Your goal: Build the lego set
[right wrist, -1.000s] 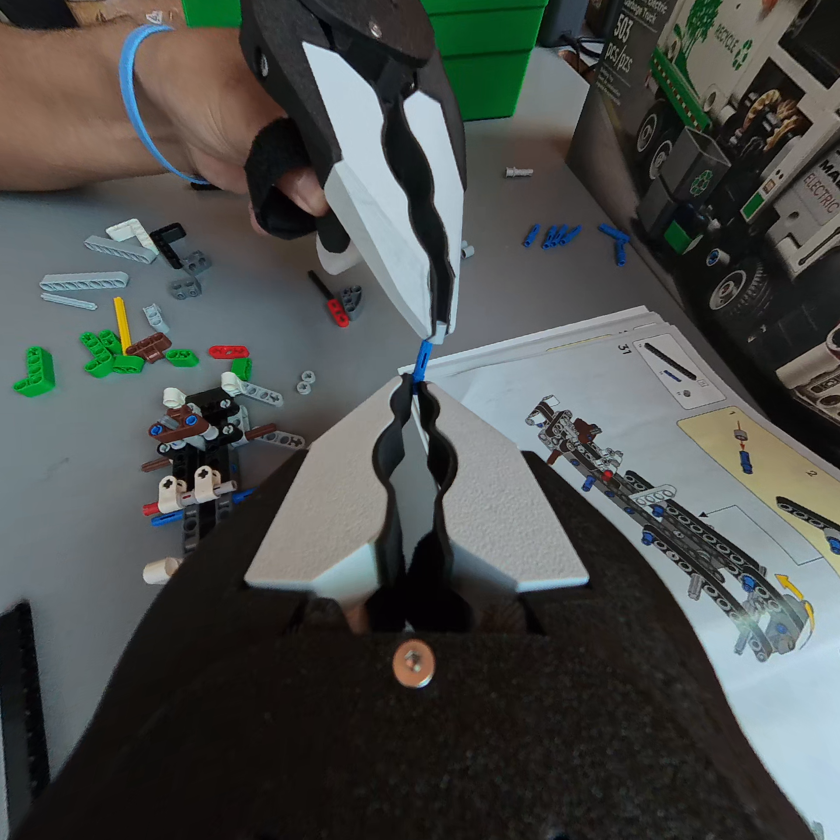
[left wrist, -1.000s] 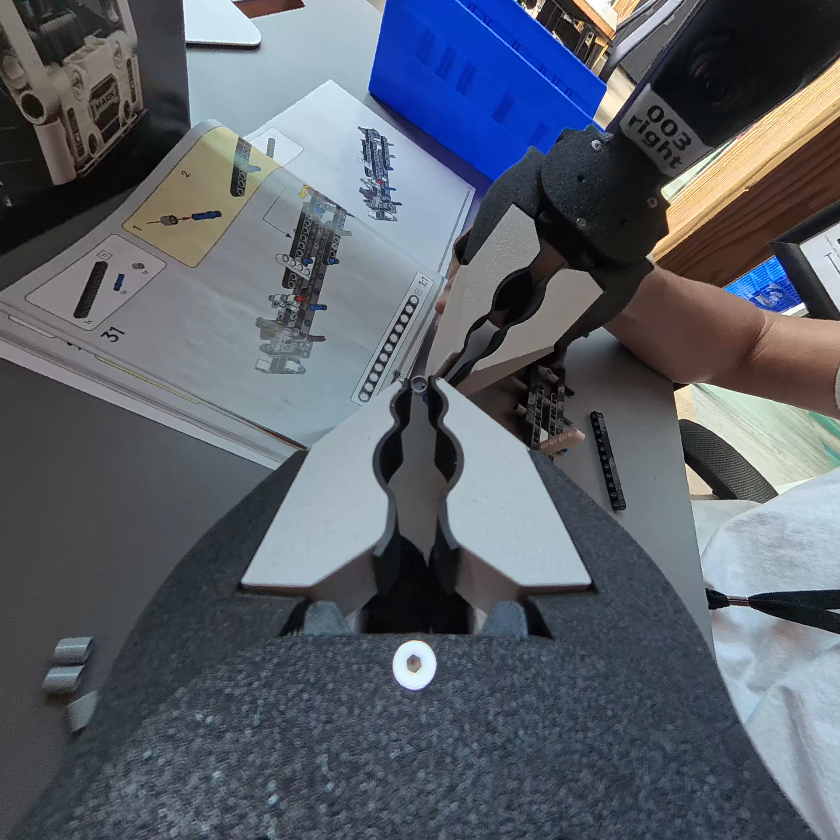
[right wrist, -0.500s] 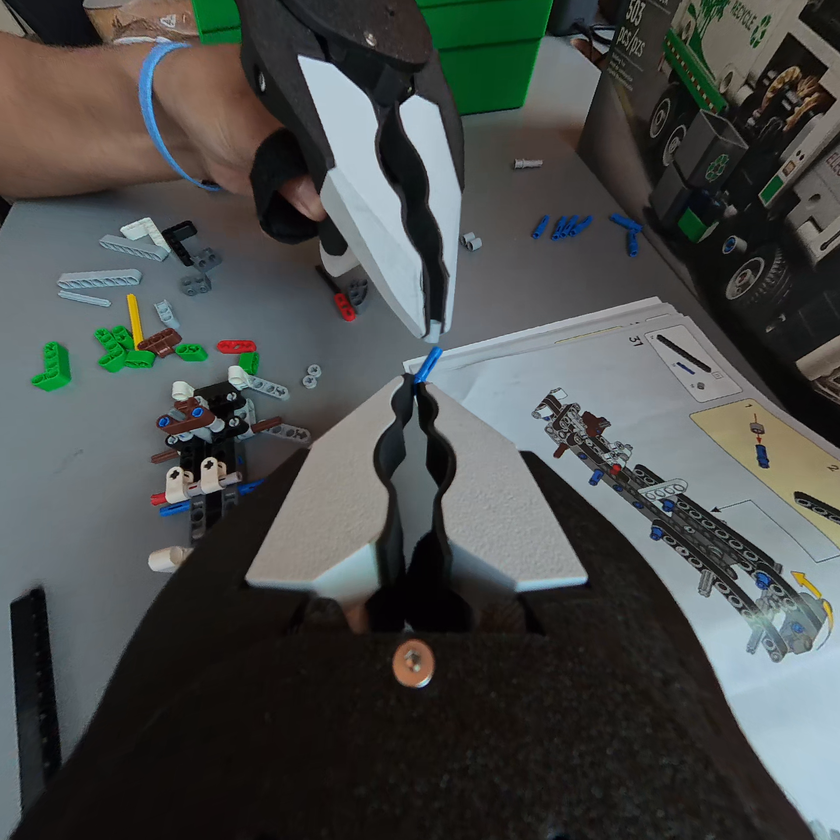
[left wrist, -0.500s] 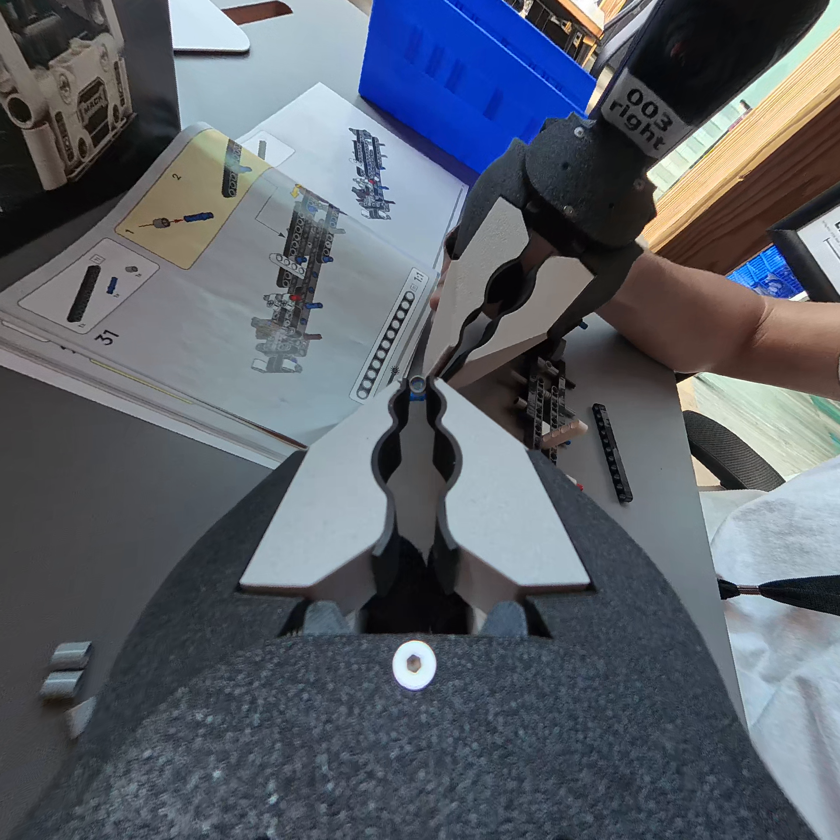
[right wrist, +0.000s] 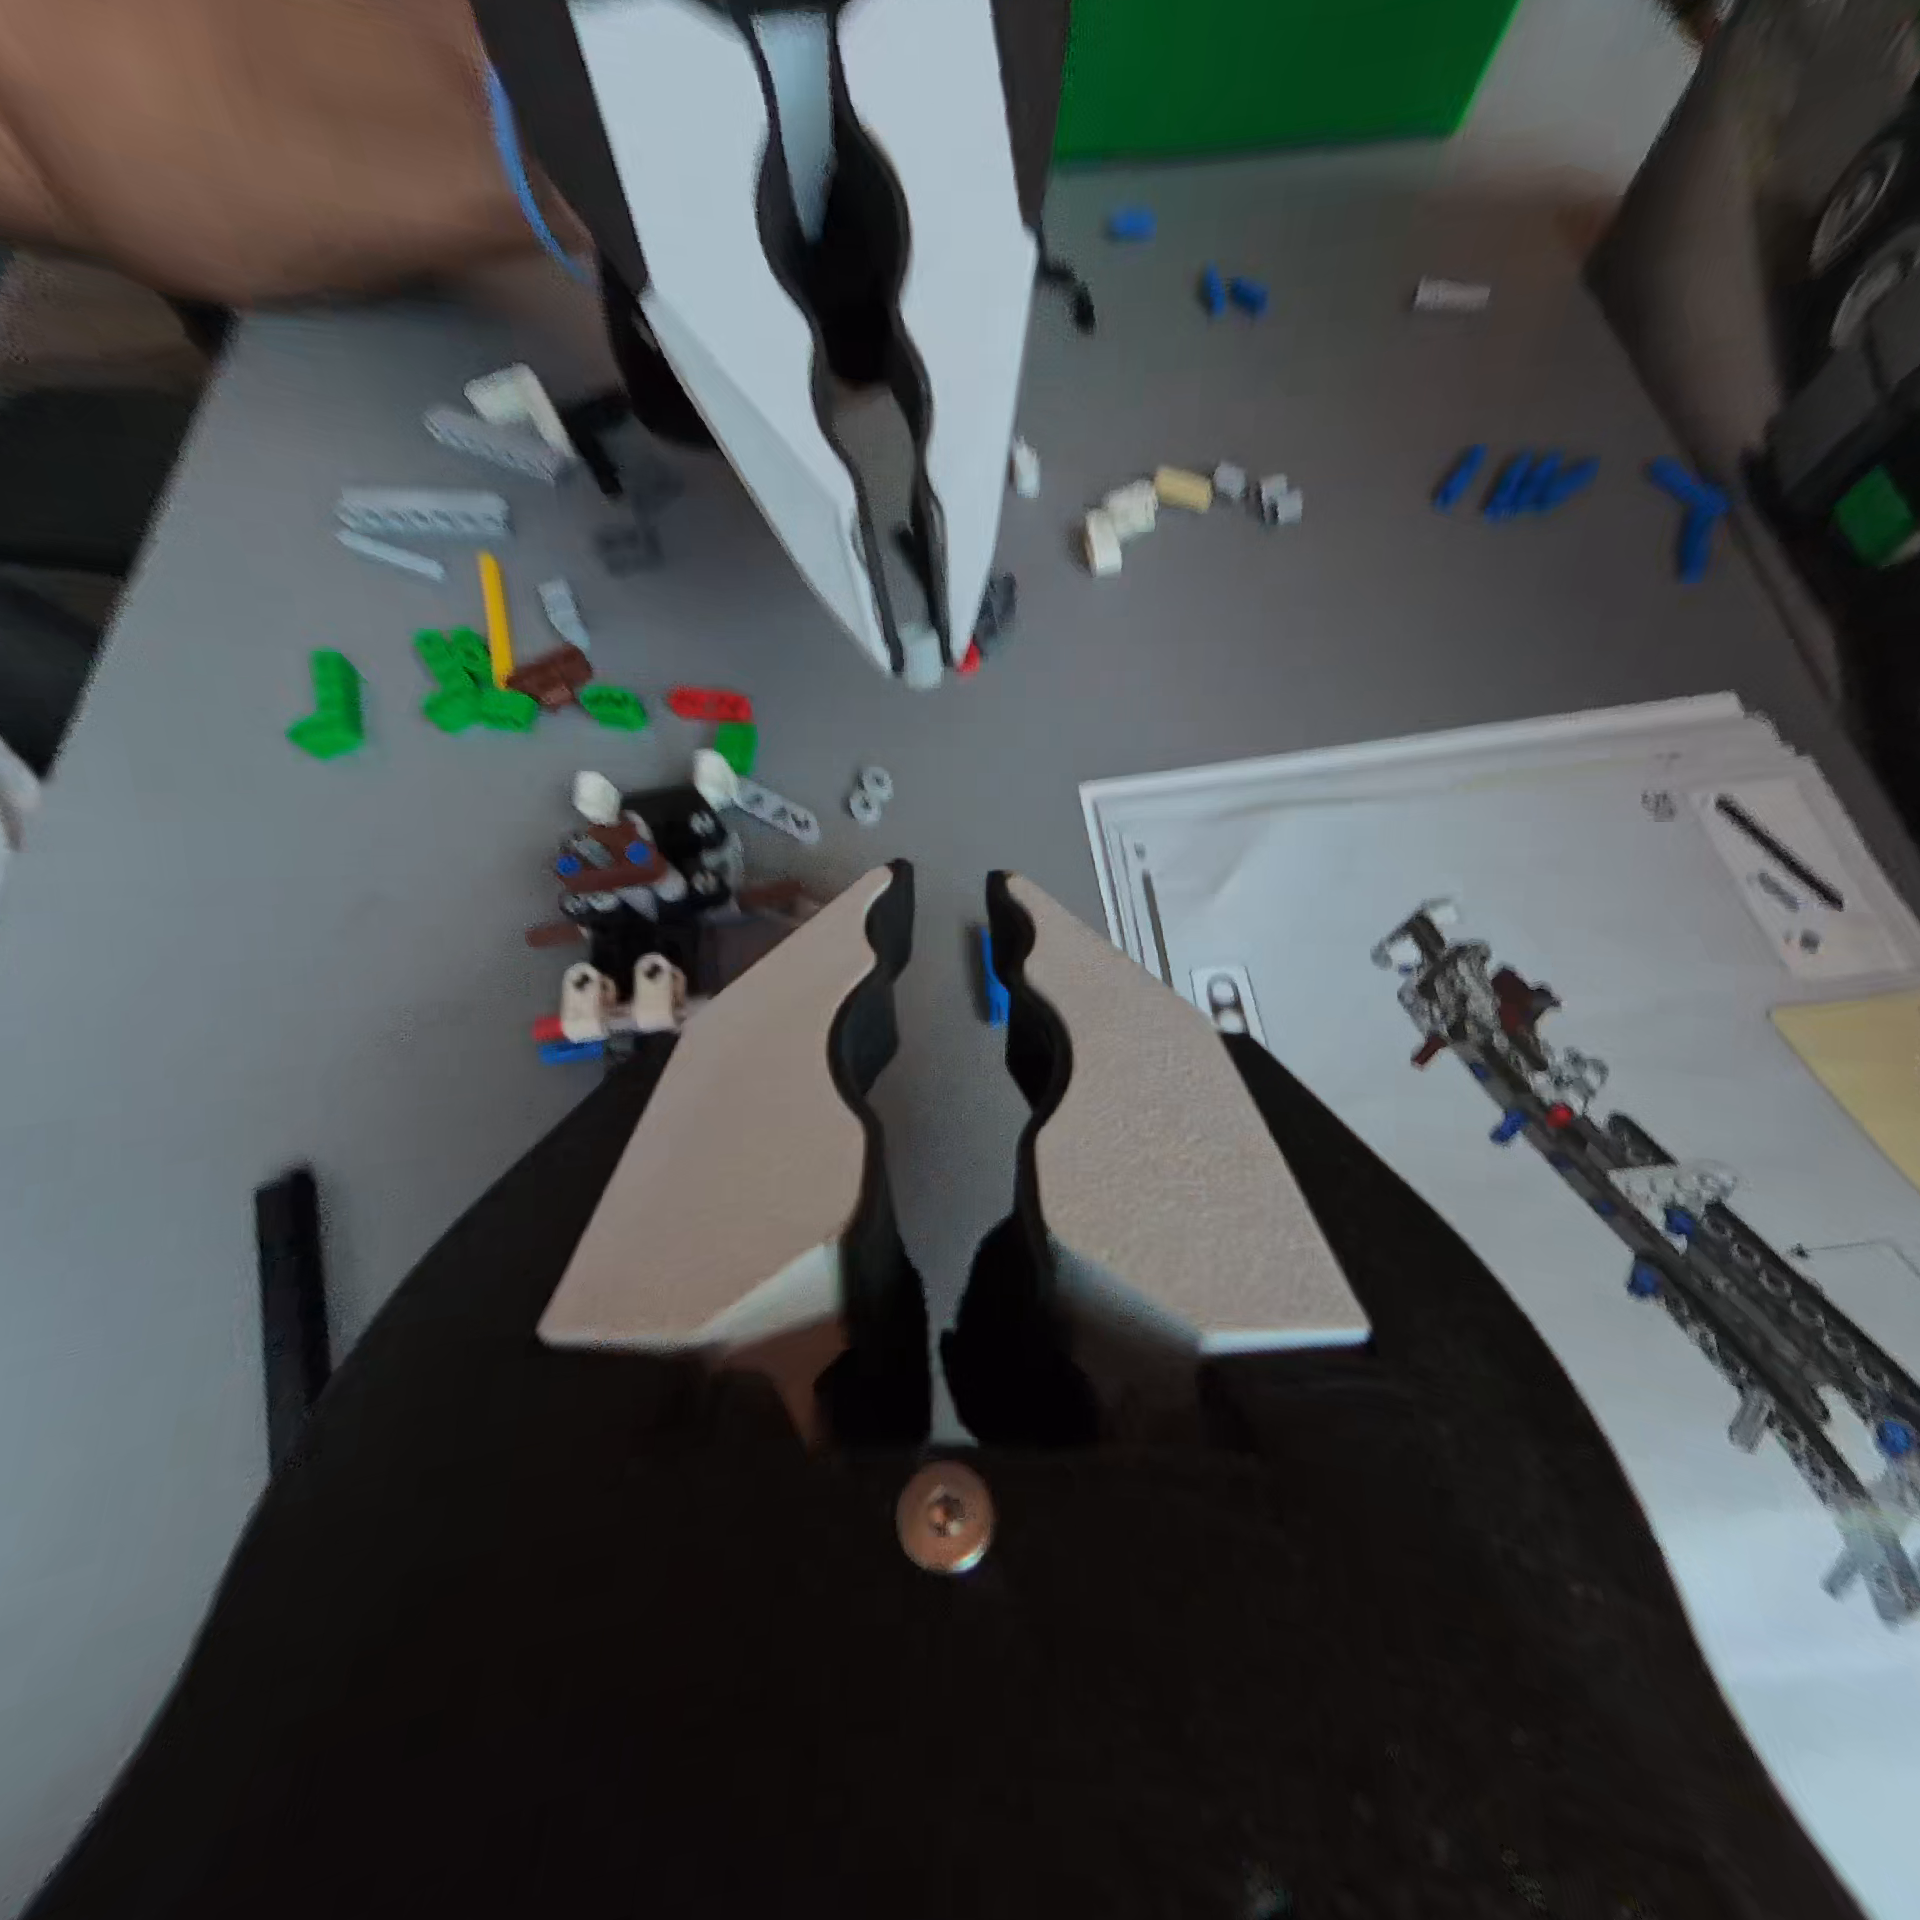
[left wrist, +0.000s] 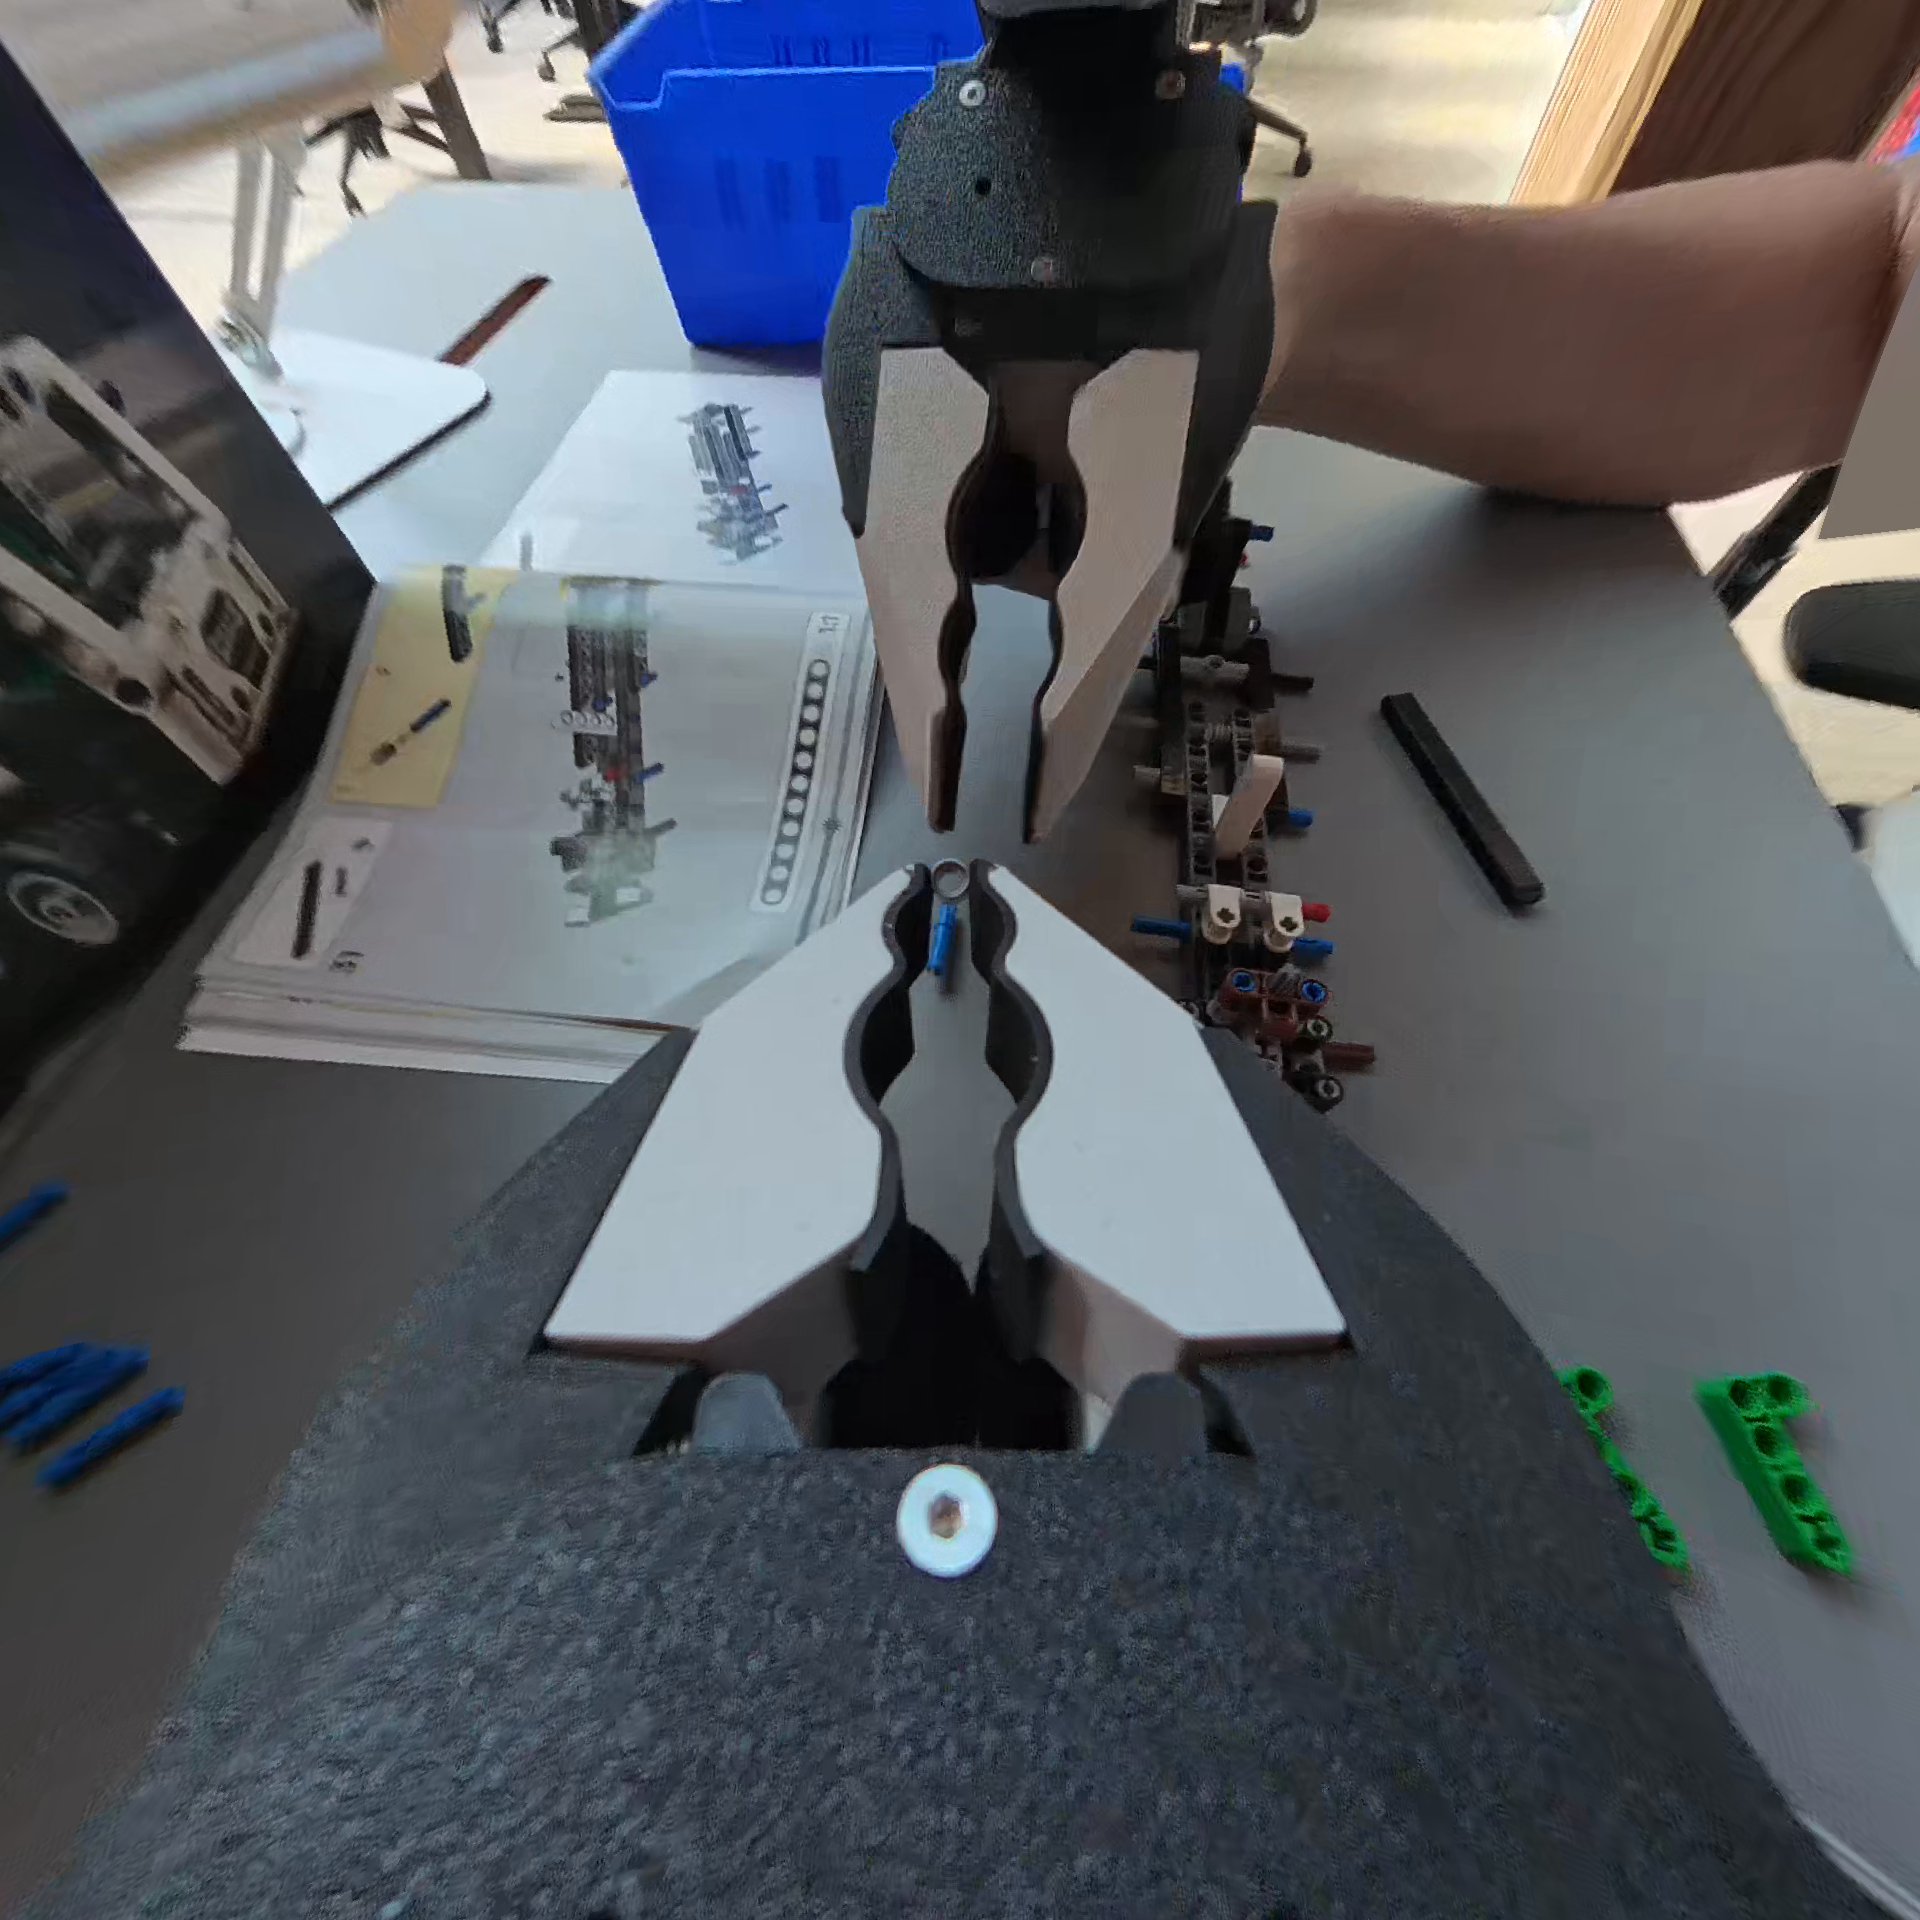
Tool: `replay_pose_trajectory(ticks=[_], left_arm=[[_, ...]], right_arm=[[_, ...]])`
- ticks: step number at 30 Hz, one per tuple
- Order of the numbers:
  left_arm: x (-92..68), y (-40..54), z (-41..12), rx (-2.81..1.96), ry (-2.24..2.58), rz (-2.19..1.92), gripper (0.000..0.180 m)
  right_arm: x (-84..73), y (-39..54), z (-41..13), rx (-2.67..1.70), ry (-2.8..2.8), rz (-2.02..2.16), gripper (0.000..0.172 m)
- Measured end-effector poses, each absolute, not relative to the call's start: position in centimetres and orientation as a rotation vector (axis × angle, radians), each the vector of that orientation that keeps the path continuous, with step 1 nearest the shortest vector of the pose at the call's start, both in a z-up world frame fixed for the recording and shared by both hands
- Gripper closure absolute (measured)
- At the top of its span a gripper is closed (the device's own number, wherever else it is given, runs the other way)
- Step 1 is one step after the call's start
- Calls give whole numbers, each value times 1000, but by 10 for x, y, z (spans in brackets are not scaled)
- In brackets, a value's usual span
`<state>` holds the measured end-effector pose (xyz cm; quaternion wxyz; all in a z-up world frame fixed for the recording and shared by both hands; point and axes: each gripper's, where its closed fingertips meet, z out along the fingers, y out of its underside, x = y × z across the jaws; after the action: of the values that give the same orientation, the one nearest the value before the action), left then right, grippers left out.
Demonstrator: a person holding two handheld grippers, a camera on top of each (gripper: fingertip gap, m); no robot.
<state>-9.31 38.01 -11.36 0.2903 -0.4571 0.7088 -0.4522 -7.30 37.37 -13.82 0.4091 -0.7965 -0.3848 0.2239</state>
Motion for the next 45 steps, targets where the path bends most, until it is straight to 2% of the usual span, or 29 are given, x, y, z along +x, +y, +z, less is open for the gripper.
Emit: replay_pose_trajectory(ticks=[1,8,14,19,25,28,30,31,45], left_arm=[[-93,379,-111,-1160,1887,-1141,175],[-90,372,-90,-843,1825,-727,174],[-86,370,-87,-758,1781,-526,175],[-82,368,-89,-735,1764,-436,175],[-84,357,-79,-692,1725,-511,174],[-87,347,-71,-703,1722,-632,165],[-89,343,-68,-705,1727,-690,165],[-89,341,-67,-702,1727,-705,171],[-90,340,-58,-675,1673,-693,174]], right_arm=[[-82,371,-124,-1910,-959,622,156],[-85,372,-93,-1922,-585,1065,150],[-91,370,-86,-1900,-466,1262,149],[-94,372,-89,-1903,-456,1254,165],[-96,362,-79,-1867,-443,1431,166],[-101,349,-68,-1796,-436,1662,167],[-106,345,-66,-1768,-459,1715,166],[-109,342,-64,-1760,-474,1732,167],[-101,345,-58,-1745,-446,1720,166]])
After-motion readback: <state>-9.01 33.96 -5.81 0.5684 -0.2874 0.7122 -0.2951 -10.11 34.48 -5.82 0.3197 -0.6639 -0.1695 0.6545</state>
